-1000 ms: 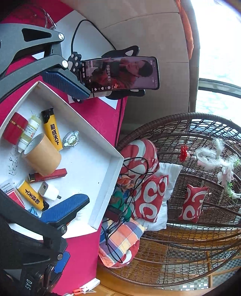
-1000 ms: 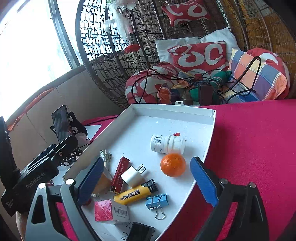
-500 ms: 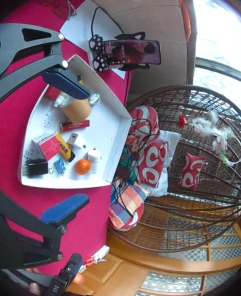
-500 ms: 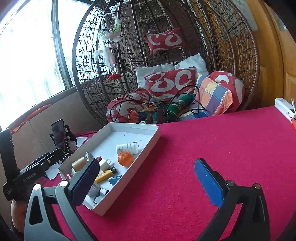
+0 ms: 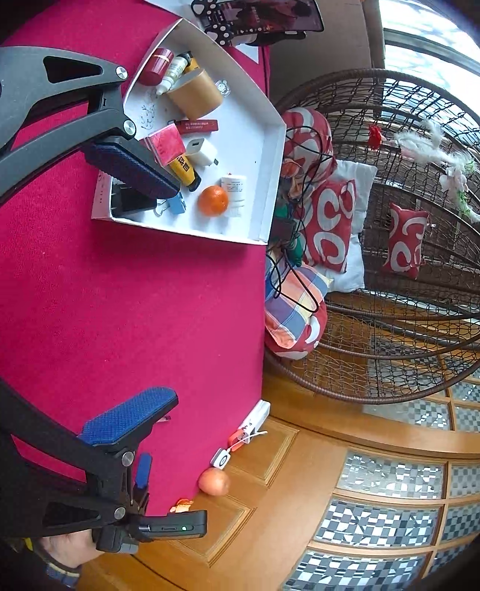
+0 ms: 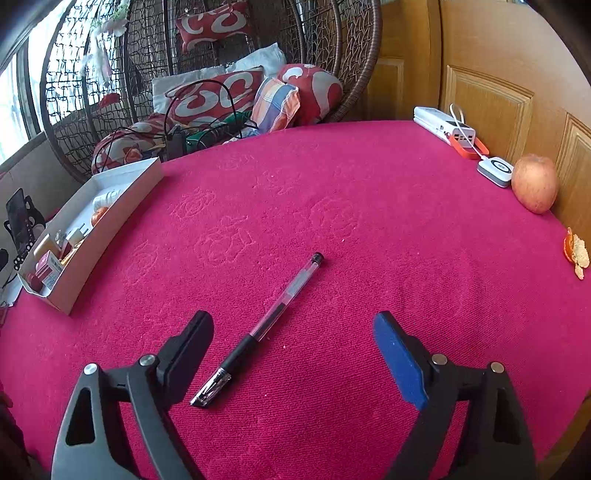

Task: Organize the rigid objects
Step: 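Withdraw both tools from the tray toward the black pen, then grasp the black pen with the right tool, then carry the black pen over the tray with the right tool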

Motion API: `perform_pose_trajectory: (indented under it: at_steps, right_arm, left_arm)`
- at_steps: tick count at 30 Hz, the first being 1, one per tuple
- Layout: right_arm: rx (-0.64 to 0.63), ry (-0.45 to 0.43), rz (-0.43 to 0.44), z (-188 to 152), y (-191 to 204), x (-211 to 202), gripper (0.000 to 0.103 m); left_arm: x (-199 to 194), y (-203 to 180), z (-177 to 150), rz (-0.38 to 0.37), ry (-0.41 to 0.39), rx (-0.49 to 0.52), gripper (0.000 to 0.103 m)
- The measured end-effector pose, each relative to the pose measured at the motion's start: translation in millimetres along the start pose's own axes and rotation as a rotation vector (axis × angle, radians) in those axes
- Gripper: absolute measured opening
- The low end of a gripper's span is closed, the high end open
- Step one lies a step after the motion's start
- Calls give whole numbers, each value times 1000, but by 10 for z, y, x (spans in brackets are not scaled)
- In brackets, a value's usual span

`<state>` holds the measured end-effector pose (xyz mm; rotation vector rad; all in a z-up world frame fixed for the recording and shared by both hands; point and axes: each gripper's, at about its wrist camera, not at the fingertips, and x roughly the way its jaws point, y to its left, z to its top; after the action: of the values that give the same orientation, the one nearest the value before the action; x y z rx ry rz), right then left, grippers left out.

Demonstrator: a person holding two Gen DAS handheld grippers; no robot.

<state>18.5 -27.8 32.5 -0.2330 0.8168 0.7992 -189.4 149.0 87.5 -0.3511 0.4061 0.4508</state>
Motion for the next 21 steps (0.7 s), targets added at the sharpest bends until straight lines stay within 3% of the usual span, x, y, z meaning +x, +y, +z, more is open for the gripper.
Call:
perform_pose_trajectory:
  at_steps: [3,4,7,9,11,15,21]
  right_arm:
    - [-44,30,23,-68,137,80,79]
    - [-62,49,22,-93,175,119,66]
    - [-159,31,-21,-155,290,133,61]
    - [-218,19,-1,-196,332,93,41]
    - [-258,17,15,-242,353,51,14]
    - [-244,-4,49,-259,306,-34,11]
    - [-198,-104,107,-105,301,-318,11]
  left_arm:
    - [-14,-20,-15,0,5,8,103]
    - [-14,-22,-32,-1,7,6,103]
    - [-13,-9,-36,-6,14,-2,103]
    - [-14,10,-24,-10,14,-10,103]
    - [-32,8,-19,-13,7,-13,103]
    - [-56,-10,-12,-10,1,-11,103]
    - [-75,-17,-8,0,-3,-9,103]
